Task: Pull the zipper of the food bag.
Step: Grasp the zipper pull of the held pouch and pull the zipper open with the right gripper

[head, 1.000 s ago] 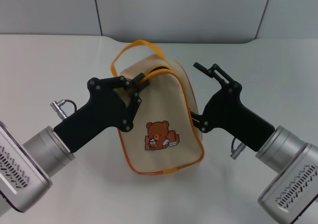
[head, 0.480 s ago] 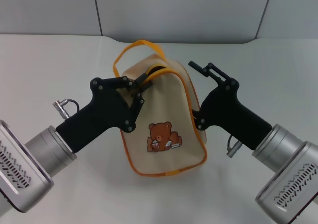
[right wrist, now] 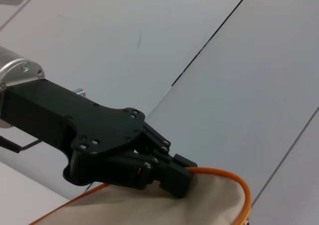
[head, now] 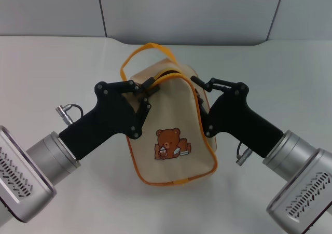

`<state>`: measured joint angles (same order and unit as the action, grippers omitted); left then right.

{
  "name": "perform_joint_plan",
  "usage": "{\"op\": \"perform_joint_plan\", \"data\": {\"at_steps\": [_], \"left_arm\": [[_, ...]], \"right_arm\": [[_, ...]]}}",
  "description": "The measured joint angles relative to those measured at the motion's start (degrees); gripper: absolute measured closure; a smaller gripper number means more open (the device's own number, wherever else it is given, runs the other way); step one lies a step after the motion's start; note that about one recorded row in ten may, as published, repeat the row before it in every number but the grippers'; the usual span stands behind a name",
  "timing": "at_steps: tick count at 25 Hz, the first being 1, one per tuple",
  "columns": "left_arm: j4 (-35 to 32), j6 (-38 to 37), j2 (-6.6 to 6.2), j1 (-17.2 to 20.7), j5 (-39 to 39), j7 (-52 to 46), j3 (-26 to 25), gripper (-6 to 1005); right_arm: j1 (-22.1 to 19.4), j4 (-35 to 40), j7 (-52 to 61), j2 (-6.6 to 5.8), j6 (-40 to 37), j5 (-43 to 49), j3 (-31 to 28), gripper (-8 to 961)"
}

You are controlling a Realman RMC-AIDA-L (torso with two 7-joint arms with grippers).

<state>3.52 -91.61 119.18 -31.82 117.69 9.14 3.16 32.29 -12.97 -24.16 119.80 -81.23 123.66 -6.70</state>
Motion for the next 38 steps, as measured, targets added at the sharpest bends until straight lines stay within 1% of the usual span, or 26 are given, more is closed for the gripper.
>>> {"op": "perform_joint_plan", "data": {"at_steps": [3, 8, 13, 16, 19, 25, 29, 35, 38], "left_arm": [[0.0, 0.0, 0.0, 0.0, 0.0, 0.0, 0.0, 953], [-0.01, 0.03, 0.0, 0.0, 0.0, 0.0, 0.0, 954], [0.02, 0.03, 0.0, 0.0, 0.01, 0.0, -0.02, 955], [0.07, 0.03, 0.0, 0.01, 0.01, 0.0, -0.2, 956], [0.12, 0.03, 0.0, -0.11, -0.07, 0.0, -0.38, 957], [-0.06, 0.03, 0.0, -0.22, -0.34, 0.0, -0.47, 959], [-0.17, 0.17, 0.0, -0.22, -0.33, -0.03, -0.45, 960], [1.1, 0.88, 0.03, 0.49, -0.49, -1.31, -0.45, 961], [3.26, 2.52, 0.08, 1.11, -0.27, -1.57, -0.31, 968]], "right_arm": [[-0.06, -0.17, -0.04, 0.0, 0.0, 0.0, 0.01, 639], [-0.51, -1.13, -3.31, 0.05, 0.19, -0.21, -0.07, 861], [-1.59, -1.55, -4.37, 0.07, 0.31, -0.37, -0.07, 951], [-3.49, -1.67, -5.02, 0.09, 0.06, -0.39, -0.08, 952], [-6.47, -1.69, -5.75, 0.09, -0.03, -0.16, 0.24, 952], [-15.18, -0.56, -6.07, -0.13, -0.52, -0.01, 1.37, 950], [-19.53, 1.19, -5.78, -0.1, -1.56, 0.05, 1.24, 949], [-21.53, 1.54, -4.99, -0.12, -7.79, -0.43, 0.76, 948], [-22.17, 2.03, -1.5, -0.25, -10.17, -1.19, 0.06, 947]]}}
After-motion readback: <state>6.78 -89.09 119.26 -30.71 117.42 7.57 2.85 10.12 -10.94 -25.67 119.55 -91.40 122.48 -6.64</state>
